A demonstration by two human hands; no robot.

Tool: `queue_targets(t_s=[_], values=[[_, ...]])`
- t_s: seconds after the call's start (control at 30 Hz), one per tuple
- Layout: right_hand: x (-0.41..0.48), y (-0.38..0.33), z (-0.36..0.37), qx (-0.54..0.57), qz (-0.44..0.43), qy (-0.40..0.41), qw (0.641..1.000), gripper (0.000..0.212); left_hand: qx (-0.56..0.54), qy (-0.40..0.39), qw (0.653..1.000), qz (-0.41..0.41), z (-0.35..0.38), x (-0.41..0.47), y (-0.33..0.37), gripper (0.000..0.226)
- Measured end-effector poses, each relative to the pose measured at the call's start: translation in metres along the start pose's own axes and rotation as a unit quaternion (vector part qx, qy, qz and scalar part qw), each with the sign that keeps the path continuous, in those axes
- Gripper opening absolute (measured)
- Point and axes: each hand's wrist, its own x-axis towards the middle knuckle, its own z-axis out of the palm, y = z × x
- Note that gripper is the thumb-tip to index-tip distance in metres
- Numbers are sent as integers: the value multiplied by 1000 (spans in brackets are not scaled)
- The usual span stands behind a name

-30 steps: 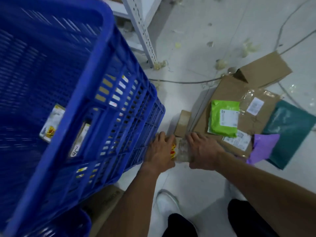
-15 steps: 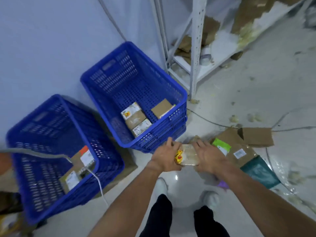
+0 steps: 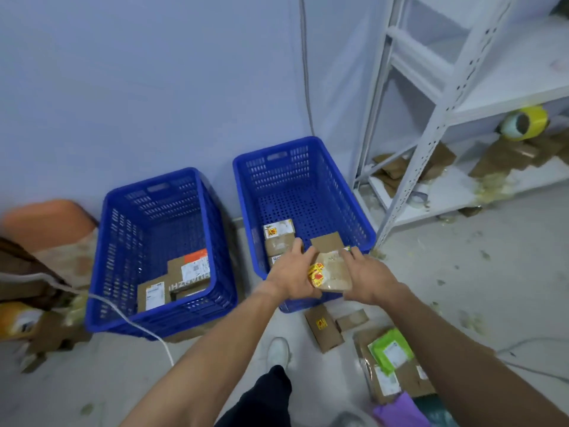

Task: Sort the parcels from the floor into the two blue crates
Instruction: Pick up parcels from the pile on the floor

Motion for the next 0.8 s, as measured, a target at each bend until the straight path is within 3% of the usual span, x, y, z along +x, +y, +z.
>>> queue_targets(t_s=[0.27,0.47,0.7,0.8], values=[[100,-25,-32,-13,-6,8,1000,88,-46,34,998,-37,-29,59,-73,85],[185,-40,-30,-36,0,-3,999,101,-52,16,997,-48,-28,119,-137,86],[269,-41,11,-70,-9,-87,994,99,-68,-61,992,-88,23,171,-187,94],[289,-36,36,-83,-16,-125,989,98,-65,-98,987,-108,51,181,-193,83]])
